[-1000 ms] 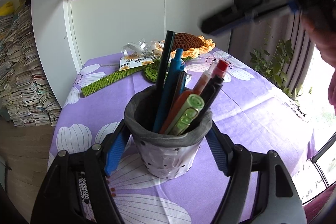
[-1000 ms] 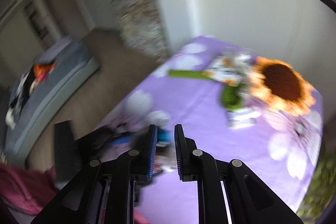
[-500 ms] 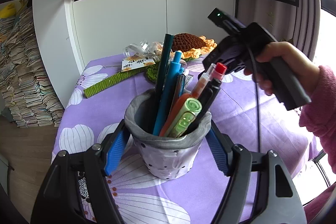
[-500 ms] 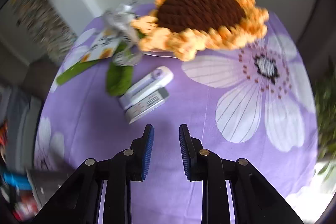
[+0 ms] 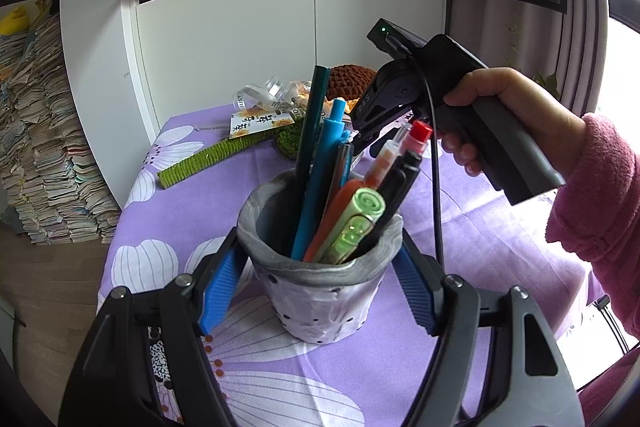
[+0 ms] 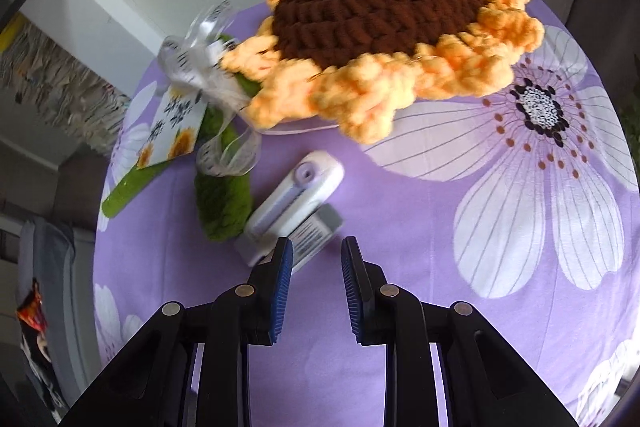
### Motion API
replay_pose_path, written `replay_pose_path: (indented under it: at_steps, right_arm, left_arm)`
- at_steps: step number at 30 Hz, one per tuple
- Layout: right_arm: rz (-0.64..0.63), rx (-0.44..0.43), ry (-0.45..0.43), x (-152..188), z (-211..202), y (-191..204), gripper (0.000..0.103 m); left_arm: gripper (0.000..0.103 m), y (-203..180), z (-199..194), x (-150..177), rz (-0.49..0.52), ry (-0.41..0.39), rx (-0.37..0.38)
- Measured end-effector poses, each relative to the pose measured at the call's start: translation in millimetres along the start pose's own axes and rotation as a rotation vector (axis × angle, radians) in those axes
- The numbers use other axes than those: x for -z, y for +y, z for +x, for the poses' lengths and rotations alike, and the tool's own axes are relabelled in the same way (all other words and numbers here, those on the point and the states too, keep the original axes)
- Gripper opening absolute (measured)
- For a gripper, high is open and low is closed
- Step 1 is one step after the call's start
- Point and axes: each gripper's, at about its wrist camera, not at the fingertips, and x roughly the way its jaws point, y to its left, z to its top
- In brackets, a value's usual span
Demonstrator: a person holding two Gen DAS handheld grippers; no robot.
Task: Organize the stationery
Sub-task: 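Grasp the white eraser with the right gripper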
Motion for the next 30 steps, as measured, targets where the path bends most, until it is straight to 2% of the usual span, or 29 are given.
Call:
replay_pose_path:
  at_steps: [1, 3, 4, 5, 9, 12, 15, 20, 26, 30]
  right_arm:
    - [-0.010, -0.002, 0.005, 2, -1, 4, 0.025]
    - [-0.035, -0.010, 0.023, 8, -1, 14, 0.034]
    - [-0.050, -0.010, 0.030, 11, -1, 20, 0.047]
    - [-0.061, -0.002, 0.029, 13, -1, 25, 0.055]
    - [-0.103, 0.092, -0.010, 12, 2, 38, 0.055]
    - [-0.164, 0.171, 0.013, 14, 14, 46, 0.055]
    - [-0.206, 0.230, -0.009, 18, 16, 46, 0.055]
    - [-0.175, 0.247, -0.015, 21, 3, 21, 0.054]
    - [-0.129, 0.262, -0.025, 31, -27, -28, 0.054]
    - [-0.069, 0.163, -0.063, 21, -45, -45, 0.054]
  left_arm:
    - [0.072, -1, 0, 0, 0.000, 0.000, 0.000]
    - [0.072, -1, 1, 0, -0.001, 0.000, -0.001]
    - [0.072, -1, 1, 0, -0.002, 0.000, -0.001]
    - [0.072, -1, 1, 0, -0.003, -0.001, 0.000]
    - [0.072, -3, 1, 0, -0.003, 0.000, -0.001]
    - [0.072, -1, 0, 0, -0.003, 0.000, 0.001]
    - [0.072, -1, 0, 0, -0.005, -0.001, 0.002]
    - [0.072, -1, 0, 0, -0.005, -0.001, 0.004]
    - [0.072, -1, 1, -1, -0.005, -0.002, 0.004]
    - [0.072, -2, 1, -1, -0.006, -0.002, 0.001]
